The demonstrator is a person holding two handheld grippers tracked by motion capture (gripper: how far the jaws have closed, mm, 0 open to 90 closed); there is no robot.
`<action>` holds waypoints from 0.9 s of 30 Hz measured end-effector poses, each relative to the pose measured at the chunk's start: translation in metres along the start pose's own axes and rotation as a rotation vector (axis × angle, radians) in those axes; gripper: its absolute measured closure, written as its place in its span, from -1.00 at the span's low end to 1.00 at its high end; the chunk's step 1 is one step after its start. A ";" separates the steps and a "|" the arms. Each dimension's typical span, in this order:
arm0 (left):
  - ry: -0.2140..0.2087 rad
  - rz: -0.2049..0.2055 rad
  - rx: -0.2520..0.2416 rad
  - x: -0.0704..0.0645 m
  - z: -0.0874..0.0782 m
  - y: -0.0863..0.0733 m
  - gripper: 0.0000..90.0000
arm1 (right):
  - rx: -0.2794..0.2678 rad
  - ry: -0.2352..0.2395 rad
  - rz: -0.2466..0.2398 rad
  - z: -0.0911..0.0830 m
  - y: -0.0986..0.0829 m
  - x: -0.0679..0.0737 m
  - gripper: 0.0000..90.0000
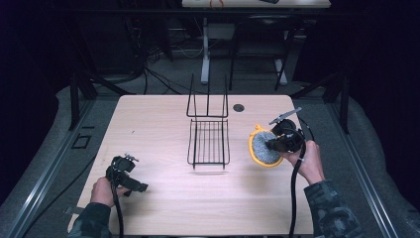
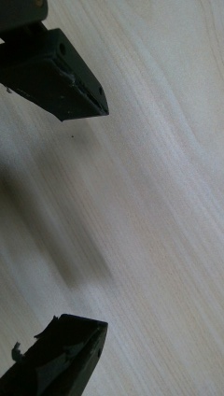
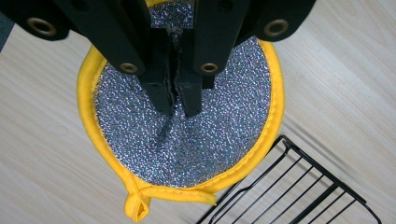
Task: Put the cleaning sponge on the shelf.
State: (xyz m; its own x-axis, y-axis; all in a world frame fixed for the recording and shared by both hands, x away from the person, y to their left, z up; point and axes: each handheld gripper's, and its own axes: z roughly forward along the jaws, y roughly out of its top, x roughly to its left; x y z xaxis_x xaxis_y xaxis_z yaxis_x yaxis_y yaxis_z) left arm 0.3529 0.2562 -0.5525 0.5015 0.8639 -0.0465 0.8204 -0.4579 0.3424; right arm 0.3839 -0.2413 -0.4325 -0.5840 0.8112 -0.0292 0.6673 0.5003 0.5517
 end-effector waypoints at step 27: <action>0.005 -0.001 0.000 0.000 -0.001 -0.003 -0.99 | -0.001 0.055 -0.066 0.016 0.021 0.022 0.93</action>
State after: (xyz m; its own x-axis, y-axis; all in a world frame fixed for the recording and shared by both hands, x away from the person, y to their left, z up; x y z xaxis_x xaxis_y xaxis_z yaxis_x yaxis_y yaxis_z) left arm 0.3497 0.2578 -0.5526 0.4993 0.8654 -0.0426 0.8210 -0.4568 0.3424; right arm 0.3929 -0.2084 -0.4343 -0.6513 0.7586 -0.0198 0.6262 0.5521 0.5505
